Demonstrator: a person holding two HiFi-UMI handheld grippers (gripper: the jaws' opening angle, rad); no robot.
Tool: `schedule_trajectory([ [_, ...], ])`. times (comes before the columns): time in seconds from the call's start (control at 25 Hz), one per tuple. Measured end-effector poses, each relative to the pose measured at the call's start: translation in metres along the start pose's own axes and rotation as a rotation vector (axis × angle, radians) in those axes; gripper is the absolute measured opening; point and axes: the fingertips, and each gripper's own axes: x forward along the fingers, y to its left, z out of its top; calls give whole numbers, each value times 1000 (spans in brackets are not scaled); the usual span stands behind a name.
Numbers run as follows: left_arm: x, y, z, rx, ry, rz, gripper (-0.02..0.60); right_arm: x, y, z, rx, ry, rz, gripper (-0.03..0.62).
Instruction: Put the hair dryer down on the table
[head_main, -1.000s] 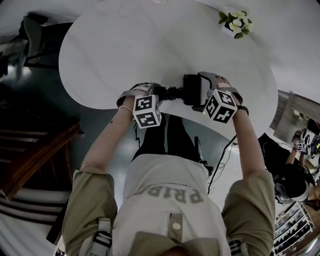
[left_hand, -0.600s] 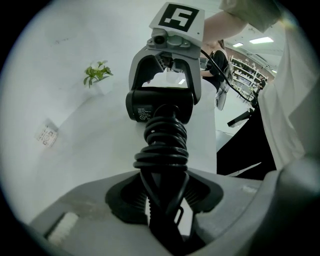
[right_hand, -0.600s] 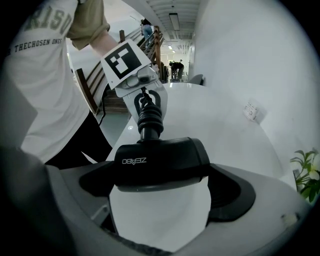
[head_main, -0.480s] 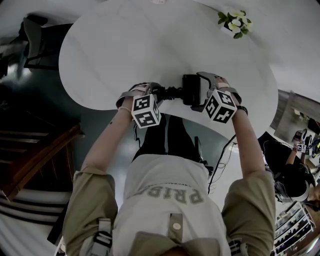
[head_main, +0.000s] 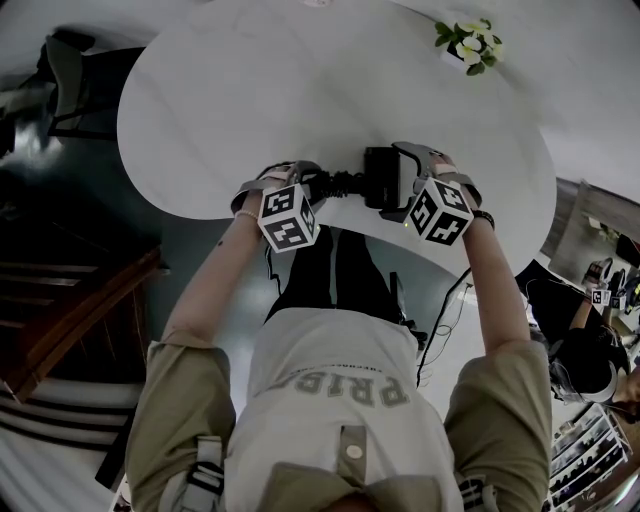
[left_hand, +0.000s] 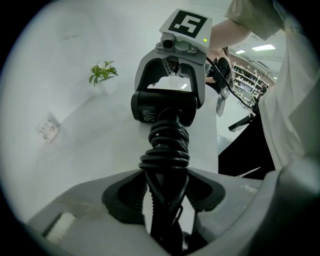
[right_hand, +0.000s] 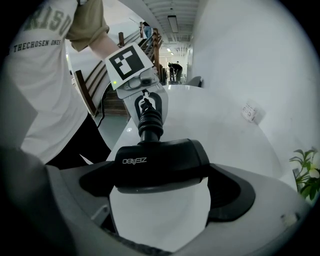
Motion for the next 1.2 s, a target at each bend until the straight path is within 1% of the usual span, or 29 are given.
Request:
schedule_trajectory([
  [0.04, 0, 1, 0, -1, -3, 1, 231, 0, 0, 0, 1, 0, -1, 574],
  [0.36, 1, 2, 1, 1, -9, 8, 234, 1, 0, -1, 3, 14, -5, 574],
  [0.6, 0, 2, 1, 20, -6, 21, 245, 1, 0, -1, -3, 35, -4, 574],
  [0.76, 0, 3, 0, 8, -10, 18, 252, 2, -1, 2, -4, 36, -9, 574],
  [0.88, -1, 3, -2, 3, -11, 22, 261, 3, -1, 3, -10, 41, -10, 574],
  [1.0, -1, 4, -4, 6, -7, 30, 287, 4, -2, 2, -14, 48, -9, 574],
  [1.2, -2, 2, -10, 3, 2, 23, 304, 4, -3, 1, -13, 56, -9, 574],
])
